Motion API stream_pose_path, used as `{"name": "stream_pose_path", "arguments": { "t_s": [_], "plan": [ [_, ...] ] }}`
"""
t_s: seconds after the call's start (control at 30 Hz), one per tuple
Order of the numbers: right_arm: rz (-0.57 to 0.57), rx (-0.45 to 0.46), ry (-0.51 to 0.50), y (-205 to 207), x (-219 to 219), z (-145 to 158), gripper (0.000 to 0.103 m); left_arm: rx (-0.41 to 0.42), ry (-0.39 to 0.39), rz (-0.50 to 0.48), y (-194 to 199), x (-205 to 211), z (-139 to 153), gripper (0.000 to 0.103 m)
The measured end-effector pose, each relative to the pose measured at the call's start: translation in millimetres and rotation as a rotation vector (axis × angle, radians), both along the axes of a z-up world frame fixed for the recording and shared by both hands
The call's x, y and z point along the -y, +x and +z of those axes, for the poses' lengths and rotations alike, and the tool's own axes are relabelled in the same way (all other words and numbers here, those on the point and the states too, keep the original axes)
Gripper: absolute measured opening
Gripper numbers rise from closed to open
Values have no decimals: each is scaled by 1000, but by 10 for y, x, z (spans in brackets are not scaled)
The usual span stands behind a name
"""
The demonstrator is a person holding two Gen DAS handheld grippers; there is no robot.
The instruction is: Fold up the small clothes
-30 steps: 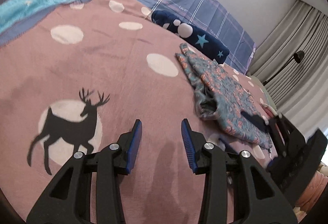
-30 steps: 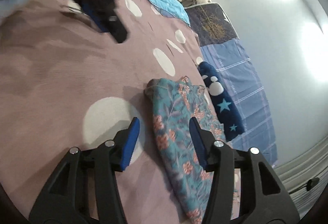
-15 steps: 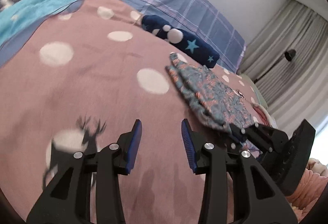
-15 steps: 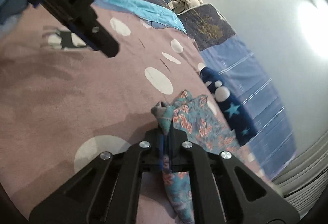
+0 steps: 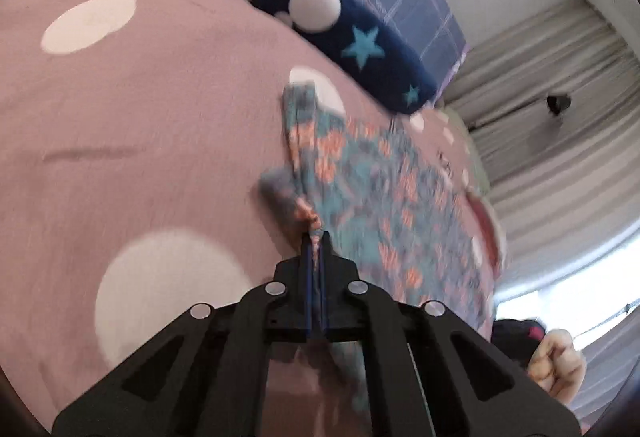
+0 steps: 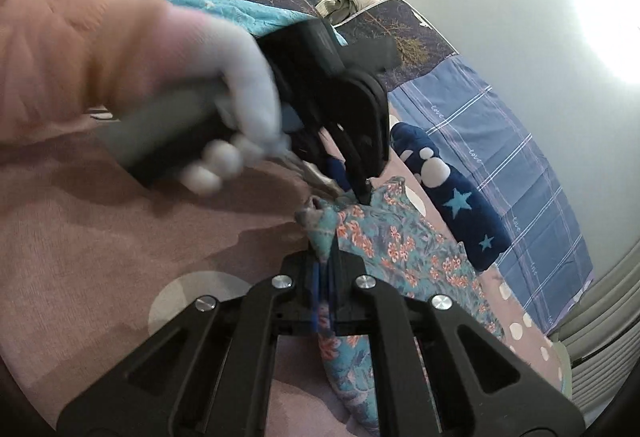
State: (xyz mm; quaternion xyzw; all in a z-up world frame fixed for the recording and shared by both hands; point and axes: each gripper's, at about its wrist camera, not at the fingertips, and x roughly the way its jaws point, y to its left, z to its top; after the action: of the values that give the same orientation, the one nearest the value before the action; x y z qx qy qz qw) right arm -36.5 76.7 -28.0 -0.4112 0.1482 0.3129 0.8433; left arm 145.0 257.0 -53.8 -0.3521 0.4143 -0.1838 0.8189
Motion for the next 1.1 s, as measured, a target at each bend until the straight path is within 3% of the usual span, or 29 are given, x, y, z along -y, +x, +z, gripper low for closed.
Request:
{"name": "stream_pose_path", "arguments": {
  "t_s": [0.1,0.13,0.2,0.27,0.33,0.47,0.53,0.6,0.63,0.7,0.8,0.93,1.1],
  "plan": [
    [9,9,35,-32,18,50,3,141,-2,13,-63,9,304,2],
    [12,8,33,-29,9,38,3,169,48,12,-76,31,369,2],
    [20,-33,-12,13,-57,-85,3,113,167,21,-20,66,240,2],
    [27,-50,-65,33,-113,-226,3,52,209,32,23,31,34,2],
    [37,-22,-83,-21,-130,-274,4,70,86,60,-47,-134,-47,2],
    [56,-23,-80,-73,-112,-253,7,85,97,137,-170,-333,75,3],
    [65,-19,-79,-111,-100,-245,8,86,59,125,-216,-356,103,11],
    [81,-9,-84,-173,-92,-249,17,75,57,98,-261,-289,120,40],
    [93,8,-88,-227,-85,-251,21,70,57,81,-252,-232,115,49],
    [94,71,-106,-353,-55,-259,42,48,50,24,-235,-105,62,52],
    [52,61,-142,-379,9,-260,46,66,69,-21,-271,44,57,62],
    [-48,-7,-160,-234,52,-290,51,60,68,-68,-111,171,41,66],
    [-102,21,-155,-13,-241,-346,51,58,50,-48,156,260,42,65]
  ]
}}
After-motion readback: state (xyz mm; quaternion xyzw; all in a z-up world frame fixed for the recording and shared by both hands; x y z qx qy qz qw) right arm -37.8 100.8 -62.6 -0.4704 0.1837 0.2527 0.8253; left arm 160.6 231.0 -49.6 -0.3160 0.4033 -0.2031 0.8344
